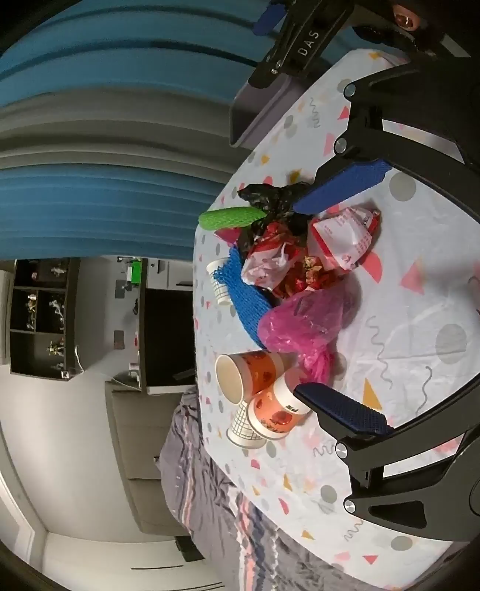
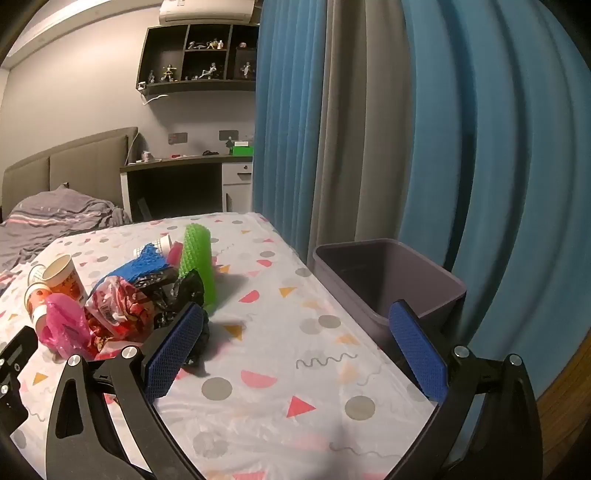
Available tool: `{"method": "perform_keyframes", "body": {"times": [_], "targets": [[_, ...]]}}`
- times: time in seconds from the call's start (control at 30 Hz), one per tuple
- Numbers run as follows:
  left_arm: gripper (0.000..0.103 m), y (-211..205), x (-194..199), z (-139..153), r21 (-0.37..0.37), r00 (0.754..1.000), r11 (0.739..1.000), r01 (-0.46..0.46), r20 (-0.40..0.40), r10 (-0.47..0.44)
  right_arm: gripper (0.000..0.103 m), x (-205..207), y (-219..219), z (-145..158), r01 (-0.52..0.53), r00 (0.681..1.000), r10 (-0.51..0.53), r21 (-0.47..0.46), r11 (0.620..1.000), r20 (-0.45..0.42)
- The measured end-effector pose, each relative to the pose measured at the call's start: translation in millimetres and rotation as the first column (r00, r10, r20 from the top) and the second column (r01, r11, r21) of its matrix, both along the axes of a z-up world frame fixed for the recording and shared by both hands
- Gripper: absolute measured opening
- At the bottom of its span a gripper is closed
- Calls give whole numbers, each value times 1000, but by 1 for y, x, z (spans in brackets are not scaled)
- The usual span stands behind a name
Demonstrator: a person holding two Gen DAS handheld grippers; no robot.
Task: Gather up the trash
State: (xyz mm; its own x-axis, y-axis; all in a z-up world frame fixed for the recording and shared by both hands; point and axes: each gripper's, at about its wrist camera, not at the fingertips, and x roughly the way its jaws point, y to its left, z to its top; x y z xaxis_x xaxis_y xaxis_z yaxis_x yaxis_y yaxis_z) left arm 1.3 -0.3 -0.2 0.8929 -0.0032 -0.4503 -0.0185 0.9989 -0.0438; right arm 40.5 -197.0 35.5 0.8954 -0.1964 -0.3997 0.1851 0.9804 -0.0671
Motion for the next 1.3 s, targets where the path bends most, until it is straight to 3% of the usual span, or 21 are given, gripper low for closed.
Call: {"method": "perform_keyframes", "body": {"times": [0.1, 1.3], "targets": [[91, 0, -2, 1, 3, 1000, 1000, -5, 27, 5, 98, 0, 2, 0, -2, 1000, 2, 6, 1000, 0], [91, 9, -3, 2, -9, 999, 999, -31, 39, 31, 98, -2, -3, -1, 11, 1000, -11, 9, 1000, -2]]}}
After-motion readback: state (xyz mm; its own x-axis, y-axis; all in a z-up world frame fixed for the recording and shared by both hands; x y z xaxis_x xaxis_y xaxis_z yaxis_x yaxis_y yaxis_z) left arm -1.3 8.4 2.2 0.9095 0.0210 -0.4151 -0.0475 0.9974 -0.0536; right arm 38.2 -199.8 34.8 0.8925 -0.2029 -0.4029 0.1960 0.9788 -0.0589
